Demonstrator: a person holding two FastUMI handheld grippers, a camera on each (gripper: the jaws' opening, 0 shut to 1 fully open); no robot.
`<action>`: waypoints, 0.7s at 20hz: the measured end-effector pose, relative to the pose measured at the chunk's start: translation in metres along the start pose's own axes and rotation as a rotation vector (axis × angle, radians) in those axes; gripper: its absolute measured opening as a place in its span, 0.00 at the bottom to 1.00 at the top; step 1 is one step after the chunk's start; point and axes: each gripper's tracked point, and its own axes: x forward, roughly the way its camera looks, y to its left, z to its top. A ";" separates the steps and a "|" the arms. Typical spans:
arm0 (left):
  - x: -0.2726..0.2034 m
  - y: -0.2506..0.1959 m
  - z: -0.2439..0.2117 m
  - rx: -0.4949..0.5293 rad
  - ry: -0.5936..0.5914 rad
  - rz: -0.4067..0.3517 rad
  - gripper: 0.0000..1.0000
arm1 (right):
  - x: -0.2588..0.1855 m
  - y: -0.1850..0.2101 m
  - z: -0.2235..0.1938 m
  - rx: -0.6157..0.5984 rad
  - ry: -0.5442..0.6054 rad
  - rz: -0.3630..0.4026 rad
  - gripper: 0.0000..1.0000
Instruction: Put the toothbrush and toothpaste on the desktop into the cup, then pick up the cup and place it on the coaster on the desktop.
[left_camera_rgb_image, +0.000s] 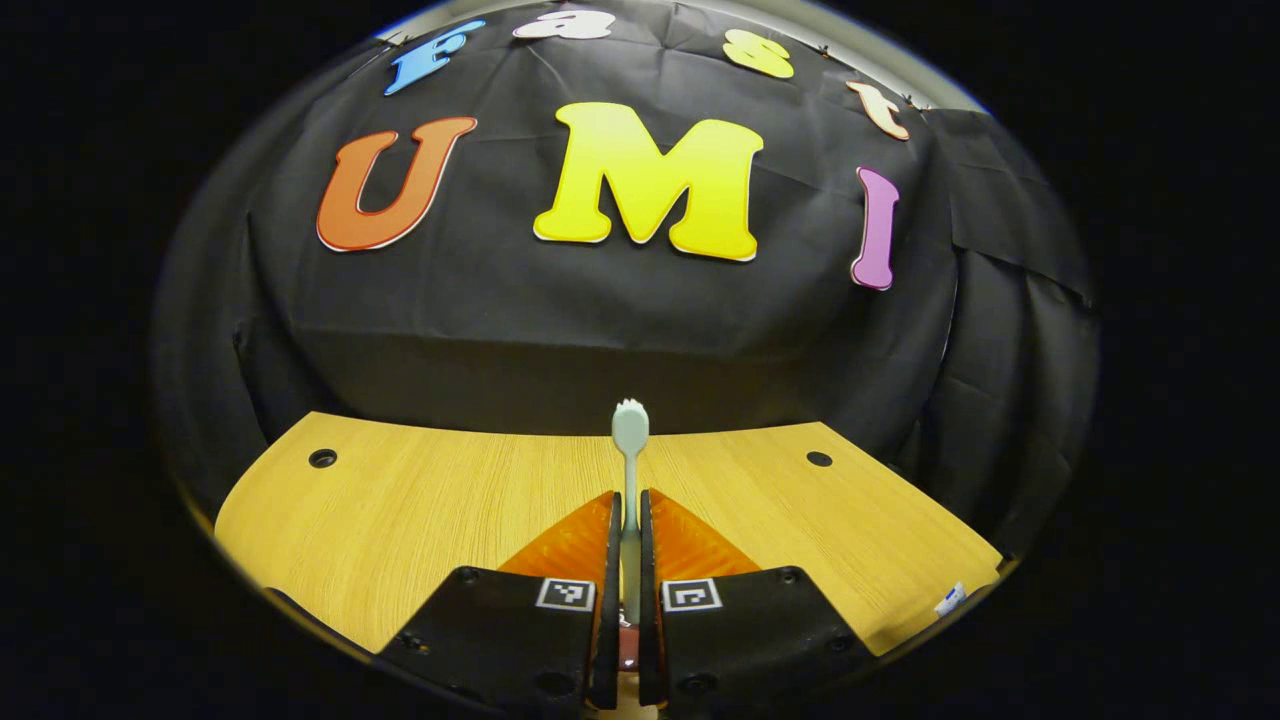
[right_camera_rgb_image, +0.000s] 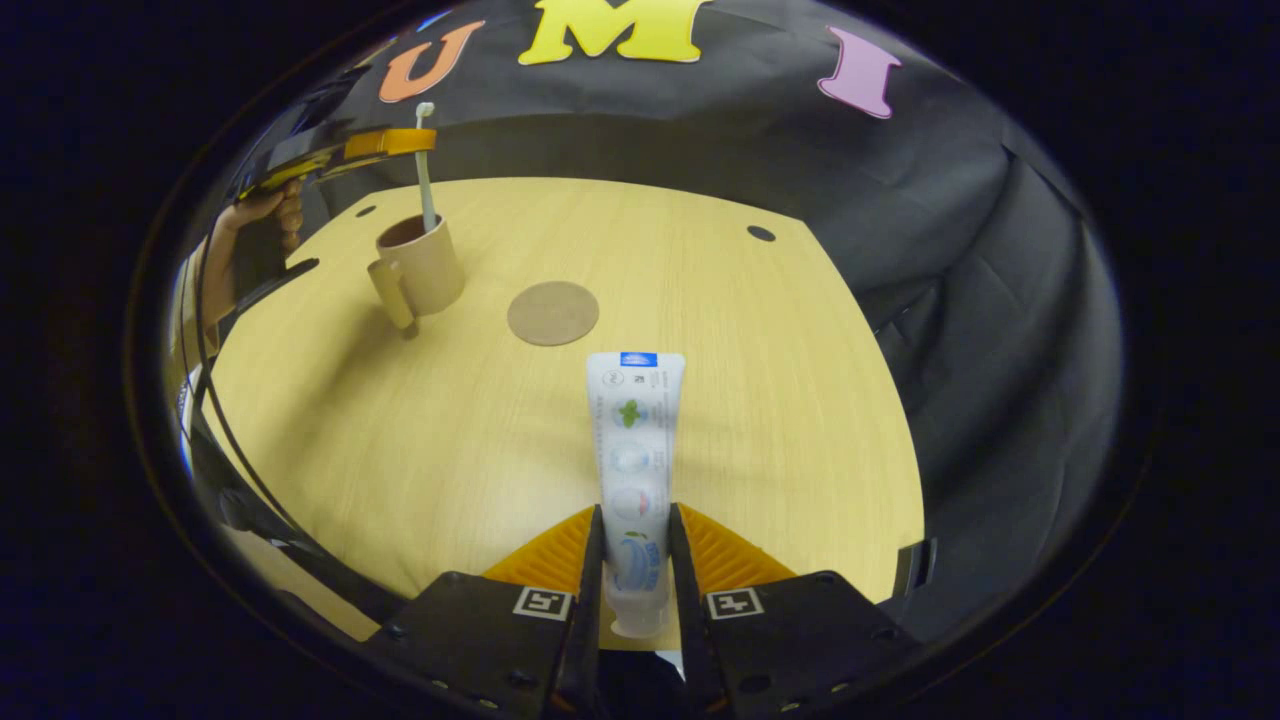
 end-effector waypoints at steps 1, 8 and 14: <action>-0.001 -0.003 0.000 0.000 0.004 -0.011 0.16 | 0.000 0.000 0.000 0.003 -0.001 0.004 0.34; -0.032 0.004 0.006 0.022 -0.008 0.041 0.87 | 0.008 0.009 0.015 0.007 -0.019 0.030 0.34; -0.090 0.012 0.031 0.087 -0.066 0.088 0.96 | 0.015 0.048 0.053 0.042 -0.045 0.106 0.36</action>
